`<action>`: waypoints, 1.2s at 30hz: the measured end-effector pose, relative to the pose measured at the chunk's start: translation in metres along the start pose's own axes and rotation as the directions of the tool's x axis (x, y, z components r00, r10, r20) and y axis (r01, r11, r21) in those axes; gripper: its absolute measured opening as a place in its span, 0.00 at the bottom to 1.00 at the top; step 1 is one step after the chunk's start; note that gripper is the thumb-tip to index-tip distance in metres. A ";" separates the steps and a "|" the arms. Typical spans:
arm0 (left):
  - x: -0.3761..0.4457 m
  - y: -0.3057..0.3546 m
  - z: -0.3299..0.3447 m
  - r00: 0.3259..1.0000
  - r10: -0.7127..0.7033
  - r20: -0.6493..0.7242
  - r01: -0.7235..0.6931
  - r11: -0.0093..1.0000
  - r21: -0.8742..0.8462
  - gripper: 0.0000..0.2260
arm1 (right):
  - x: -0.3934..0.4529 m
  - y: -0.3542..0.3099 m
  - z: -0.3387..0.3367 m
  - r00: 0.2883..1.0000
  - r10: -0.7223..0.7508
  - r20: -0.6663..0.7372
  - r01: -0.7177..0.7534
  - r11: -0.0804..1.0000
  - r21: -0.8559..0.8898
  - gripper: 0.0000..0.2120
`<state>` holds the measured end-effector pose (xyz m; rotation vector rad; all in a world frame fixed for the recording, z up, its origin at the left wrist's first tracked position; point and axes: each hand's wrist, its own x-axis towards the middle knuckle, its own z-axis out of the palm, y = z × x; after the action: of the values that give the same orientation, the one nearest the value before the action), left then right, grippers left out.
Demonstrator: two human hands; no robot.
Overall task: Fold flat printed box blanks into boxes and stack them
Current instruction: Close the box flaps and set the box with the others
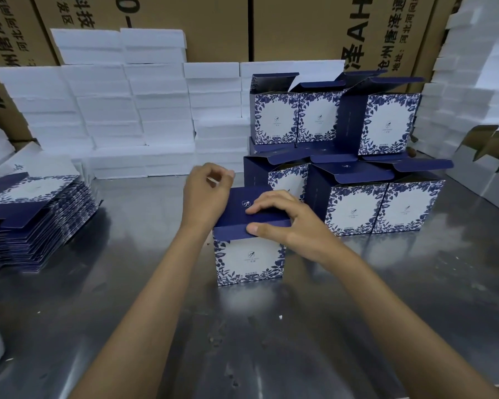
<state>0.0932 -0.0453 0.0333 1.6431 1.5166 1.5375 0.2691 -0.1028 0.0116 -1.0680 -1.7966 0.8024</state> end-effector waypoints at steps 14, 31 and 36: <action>-0.063 -0.031 -0.022 0.926 0.162 0.342 -0.008 0.912 -0.409 0.11 | -0.006 0.013 0.004 0.999 0.035 0.021 -0.039 0.972 0.232 0.13; -0.056 -0.041 -0.030 0.940 0.120 0.319 0.061 0.862 -0.504 0.09 | -0.007 0.017 0.001 0.998 -0.014 -0.053 0.020 0.993 0.115 0.10; -0.056 -0.038 -0.031 0.919 0.116 0.376 0.095 0.862 -0.498 0.10 | -0.012 0.009 0.003 0.988 -0.082 -0.127 0.081 0.997 -0.012 0.09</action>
<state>0.0613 -0.0935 -0.0138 1.5163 0.7972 1.3486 0.2720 -0.1105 -0.0013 -1.0203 -1.7243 0.6642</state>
